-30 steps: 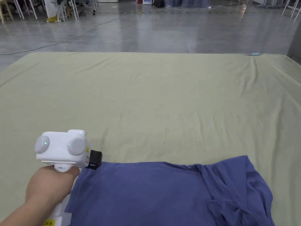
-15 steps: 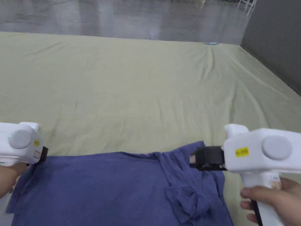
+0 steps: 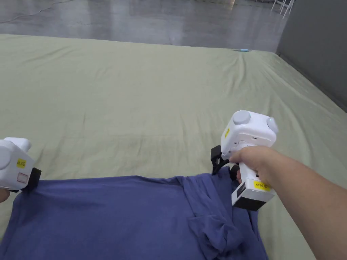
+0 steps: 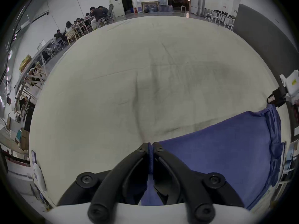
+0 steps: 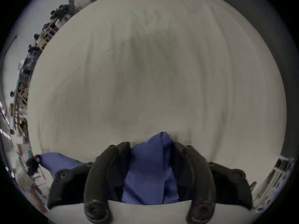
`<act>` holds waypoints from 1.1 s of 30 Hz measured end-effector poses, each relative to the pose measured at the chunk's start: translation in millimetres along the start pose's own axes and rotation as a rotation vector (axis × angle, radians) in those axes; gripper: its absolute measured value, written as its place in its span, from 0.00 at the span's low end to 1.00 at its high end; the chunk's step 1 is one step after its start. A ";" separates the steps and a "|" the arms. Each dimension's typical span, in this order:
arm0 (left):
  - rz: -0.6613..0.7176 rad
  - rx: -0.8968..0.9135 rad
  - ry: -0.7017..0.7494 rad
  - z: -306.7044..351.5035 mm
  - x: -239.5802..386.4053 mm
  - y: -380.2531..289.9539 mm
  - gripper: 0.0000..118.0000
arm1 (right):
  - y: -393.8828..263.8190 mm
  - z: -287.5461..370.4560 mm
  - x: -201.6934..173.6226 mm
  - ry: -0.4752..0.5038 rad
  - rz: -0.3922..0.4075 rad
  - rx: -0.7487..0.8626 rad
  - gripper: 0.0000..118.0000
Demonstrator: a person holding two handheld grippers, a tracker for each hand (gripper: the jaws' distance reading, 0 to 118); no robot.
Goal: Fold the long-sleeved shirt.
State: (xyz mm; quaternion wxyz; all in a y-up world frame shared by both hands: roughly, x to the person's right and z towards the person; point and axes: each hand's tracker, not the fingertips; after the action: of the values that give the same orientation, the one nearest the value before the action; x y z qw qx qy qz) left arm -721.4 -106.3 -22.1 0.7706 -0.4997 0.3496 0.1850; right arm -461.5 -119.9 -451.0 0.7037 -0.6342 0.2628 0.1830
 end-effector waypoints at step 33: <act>-0.038 -0.102 -0.085 96.1 -5.5 -261.0 0.00 | -337.3 61.8 82.2 0.097 0.532 0.152 0.07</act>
State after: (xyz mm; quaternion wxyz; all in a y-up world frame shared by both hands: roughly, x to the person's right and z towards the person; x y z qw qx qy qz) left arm -525.6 -132.2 173.7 0.7616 -0.5365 0.2972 0.2092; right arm -188.3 -108.5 -228.4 0.6631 -0.4963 0.4664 0.3106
